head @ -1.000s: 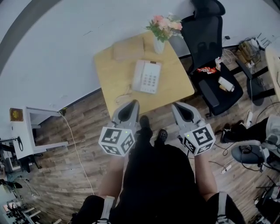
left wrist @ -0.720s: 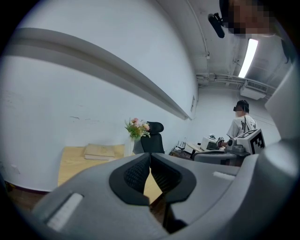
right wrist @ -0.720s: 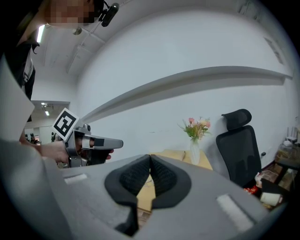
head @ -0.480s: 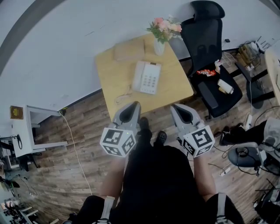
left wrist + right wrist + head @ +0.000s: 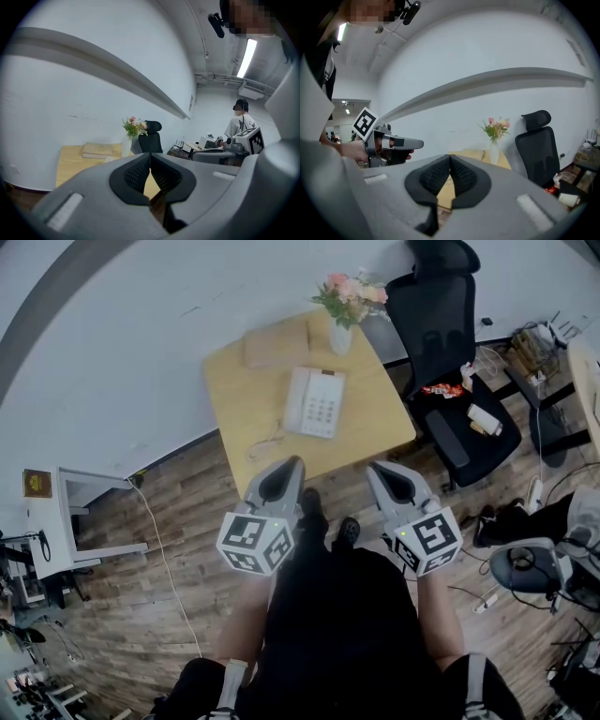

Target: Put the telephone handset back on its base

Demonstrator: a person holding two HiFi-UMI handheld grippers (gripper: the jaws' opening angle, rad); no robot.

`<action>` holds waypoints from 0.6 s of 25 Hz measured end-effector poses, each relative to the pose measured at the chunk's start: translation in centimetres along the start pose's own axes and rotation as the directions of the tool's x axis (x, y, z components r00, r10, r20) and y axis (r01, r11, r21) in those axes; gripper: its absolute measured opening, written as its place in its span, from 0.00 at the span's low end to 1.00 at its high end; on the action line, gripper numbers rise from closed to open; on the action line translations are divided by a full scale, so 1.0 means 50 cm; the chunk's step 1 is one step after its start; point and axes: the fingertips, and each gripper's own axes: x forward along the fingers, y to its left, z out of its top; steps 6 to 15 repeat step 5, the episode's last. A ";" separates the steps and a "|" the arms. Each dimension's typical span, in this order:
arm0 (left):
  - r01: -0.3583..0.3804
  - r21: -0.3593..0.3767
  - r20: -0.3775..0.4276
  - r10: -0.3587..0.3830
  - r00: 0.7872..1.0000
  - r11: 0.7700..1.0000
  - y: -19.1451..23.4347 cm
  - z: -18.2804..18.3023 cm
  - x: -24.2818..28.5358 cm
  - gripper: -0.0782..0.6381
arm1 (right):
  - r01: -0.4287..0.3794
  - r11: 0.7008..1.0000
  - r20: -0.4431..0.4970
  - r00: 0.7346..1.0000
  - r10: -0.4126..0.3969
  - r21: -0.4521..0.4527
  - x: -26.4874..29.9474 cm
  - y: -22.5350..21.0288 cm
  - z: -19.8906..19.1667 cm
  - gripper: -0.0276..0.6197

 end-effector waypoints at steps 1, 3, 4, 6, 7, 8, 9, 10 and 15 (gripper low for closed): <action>0.001 0.000 -0.002 -0.001 1.000 1.000 0.001 0.000 0.000 0.13 | 0.001 1.000 -0.002 1.000 -0.001 0.000 0.001 0.000 0.000 0.05; 0.002 0.000 -0.004 -0.002 1.000 1.000 0.003 0.000 0.002 0.13 | 0.001 1.000 -0.003 1.000 -0.001 -0.002 0.003 -0.001 0.002 0.05; 0.003 0.000 -0.004 -0.003 1.000 1.000 0.005 0.000 0.003 0.13 | 0.001 1.000 -0.003 1.000 -0.001 -0.004 0.004 -0.001 0.002 0.05; 0.003 0.000 -0.004 -0.003 1.000 1.000 0.006 0.000 0.004 0.13 | 0.002 1.000 -0.003 1.000 -0.002 -0.005 0.005 -0.002 0.003 0.05; 0.003 0.000 -0.004 -0.003 1.000 1.000 0.006 0.000 0.004 0.13 | 0.002 1.000 -0.003 1.000 -0.002 -0.005 0.005 -0.002 0.003 0.05; 0.003 0.000 -0.004 -0.003 1.000 1.000 0.006 0.000 0.004 0.13 | 0.002 1.000 -0.003 1.000 -0.002 -0.005 0.005 -0.002 0.003 0.05; 0.003 0.000 -0.004 -0.003 1.000 1.000 0.006 0.000 0.004 0.13 | 0.002 1.000 -0.003 1.000 -0.002 -0.005 0.005 -0.002 0.003 0.05; 0.003 0.000 -0.004 -0.003 1.000 1.000 0.006 0.000 0.004 0.13 | 0.002 1.000 -0.003 1.000 -0.002 -0.005 0.005 -0.002 0.003 0.05; 0.003 0.000 -0.004 -0.003 1.000 1.000 0.006 0.000 0.004 0.13 | 0.002 1.000 -0.003 1.000 -0.002 -0.005 0.005 -0.002 0.003 0.05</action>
